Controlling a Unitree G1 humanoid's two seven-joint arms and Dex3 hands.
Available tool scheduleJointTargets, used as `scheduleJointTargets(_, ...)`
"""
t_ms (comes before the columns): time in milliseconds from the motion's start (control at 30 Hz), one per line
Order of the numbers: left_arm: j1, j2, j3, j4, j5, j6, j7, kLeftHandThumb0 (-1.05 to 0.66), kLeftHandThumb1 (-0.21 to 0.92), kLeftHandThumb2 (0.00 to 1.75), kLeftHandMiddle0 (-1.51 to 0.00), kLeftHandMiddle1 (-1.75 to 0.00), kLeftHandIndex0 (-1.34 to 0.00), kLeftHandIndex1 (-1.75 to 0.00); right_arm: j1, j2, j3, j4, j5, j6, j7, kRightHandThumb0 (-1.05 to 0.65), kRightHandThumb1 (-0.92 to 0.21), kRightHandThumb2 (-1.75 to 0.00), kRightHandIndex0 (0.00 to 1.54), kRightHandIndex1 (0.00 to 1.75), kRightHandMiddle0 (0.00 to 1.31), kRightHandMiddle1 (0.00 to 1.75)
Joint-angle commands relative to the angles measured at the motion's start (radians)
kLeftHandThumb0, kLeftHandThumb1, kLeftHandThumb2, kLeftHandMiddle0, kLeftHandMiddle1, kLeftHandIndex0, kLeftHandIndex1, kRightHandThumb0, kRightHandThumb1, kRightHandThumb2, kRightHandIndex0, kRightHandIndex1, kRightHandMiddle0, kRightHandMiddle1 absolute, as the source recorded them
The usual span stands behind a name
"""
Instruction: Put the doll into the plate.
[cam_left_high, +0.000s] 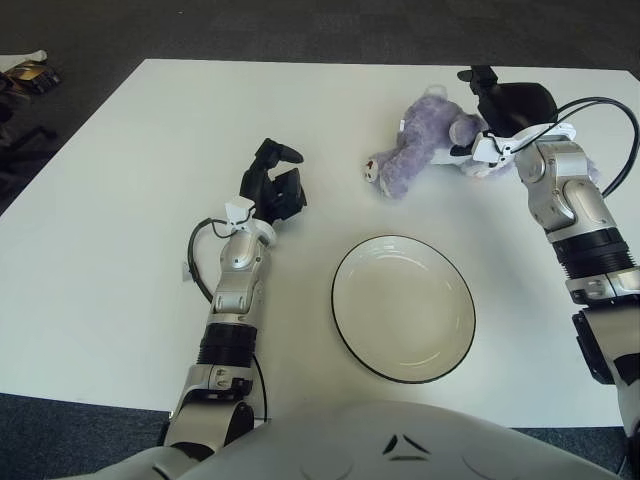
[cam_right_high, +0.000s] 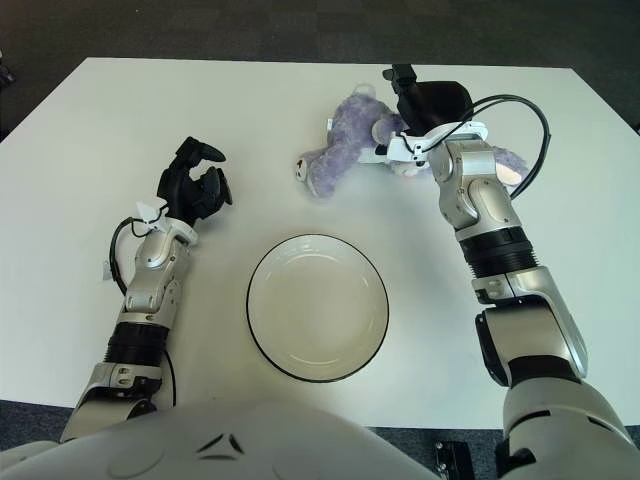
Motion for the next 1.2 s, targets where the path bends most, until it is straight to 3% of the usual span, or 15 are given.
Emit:
scheduleJointTargets(0,0.054,-0.004,0.000,0.041,0.013,-0.017,0.014,-0.38,0.67,0.87,-1.10,-1.75,-0.35,-1.75,0.011,-0.010,-0.003,-0.022,0.009,0.020,0.024,-1.05,-0.84,-0.07,0.63,1.75,0.00,0.56)
scheduleJointTargets(433,0.055,0.000,-0.005,0.049,0.031,-0.032,0.015,-0.38,0.68,0.86,-1.05,-1.75,-0.34,-1.75,0.023,-0.008,0.011,-0.035,-0.014,0.041,0.023,-1.05,-0.84,-0.07,0.57,1.75,0.00,0.58)
scheduleJointTargets(833,0.059,-0.005,-0.005,0.042,0.048,-0.036,0.033,-0.38,0.69,0.83,-1.01,-1.75,-0.33,-1.75,0.056,0.021,0.016,-0.027,-0.033,0.076,-0.066,-1.05,-0.84,-0.06,0.19,1.75,0.00,0.39)
scheduleJointTargets(1000,0.059,-0.003,-0.007,0.043,0.047,-0.044,0.029,-0.38,0.70,0.83,-1.01,-1.75,-0.33,-1.75,0.059,0.028,-0.044,0.002,0.066,0.013,-0.123,-1.05,-0.85,-0.06,0.35,1.75,0.00,0.45)
scheduleJointTargets(1167,0.058,0.000,-0.005,0.043,0.042,-0.046,0.024,-0.38,0.70,0.83,-1.01,-1.75,-0.33,-1.75,0.064,0.035,-0.117,0.025,0.200,-0.069,-0.148,-1.04,-0.86,-0.06,0.67,1.75,0.00,0.60)
